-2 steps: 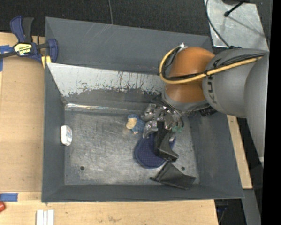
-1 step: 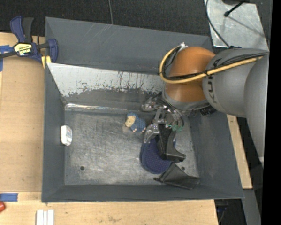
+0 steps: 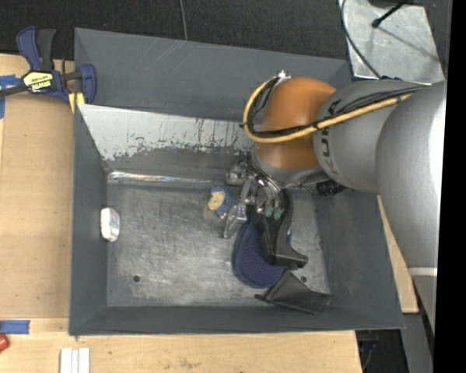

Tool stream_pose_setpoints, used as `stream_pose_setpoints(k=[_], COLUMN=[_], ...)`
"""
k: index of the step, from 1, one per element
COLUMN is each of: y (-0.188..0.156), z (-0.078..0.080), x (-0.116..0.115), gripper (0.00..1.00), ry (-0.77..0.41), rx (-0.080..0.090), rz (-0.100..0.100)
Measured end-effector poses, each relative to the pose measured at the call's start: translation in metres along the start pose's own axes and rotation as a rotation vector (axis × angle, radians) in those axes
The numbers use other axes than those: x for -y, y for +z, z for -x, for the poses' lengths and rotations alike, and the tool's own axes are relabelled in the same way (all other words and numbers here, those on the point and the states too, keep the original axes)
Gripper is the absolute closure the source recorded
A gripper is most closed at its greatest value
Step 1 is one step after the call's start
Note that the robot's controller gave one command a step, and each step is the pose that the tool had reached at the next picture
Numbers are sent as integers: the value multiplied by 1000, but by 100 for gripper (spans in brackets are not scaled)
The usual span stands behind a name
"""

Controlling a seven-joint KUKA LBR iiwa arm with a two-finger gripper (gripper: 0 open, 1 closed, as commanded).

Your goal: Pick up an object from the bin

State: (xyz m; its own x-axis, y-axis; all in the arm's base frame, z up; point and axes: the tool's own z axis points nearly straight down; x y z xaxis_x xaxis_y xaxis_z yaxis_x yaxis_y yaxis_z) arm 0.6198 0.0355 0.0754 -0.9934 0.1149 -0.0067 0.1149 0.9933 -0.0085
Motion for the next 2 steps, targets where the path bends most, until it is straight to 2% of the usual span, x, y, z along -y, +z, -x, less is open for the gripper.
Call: stream_pose_setpoints(k=[1, 2], y=[-1, -134], z=[3, -19], x=[-4, 0], gripper=[100, 100], ry=[-2, -229], rx=[16, 6], rz=[9, 9])
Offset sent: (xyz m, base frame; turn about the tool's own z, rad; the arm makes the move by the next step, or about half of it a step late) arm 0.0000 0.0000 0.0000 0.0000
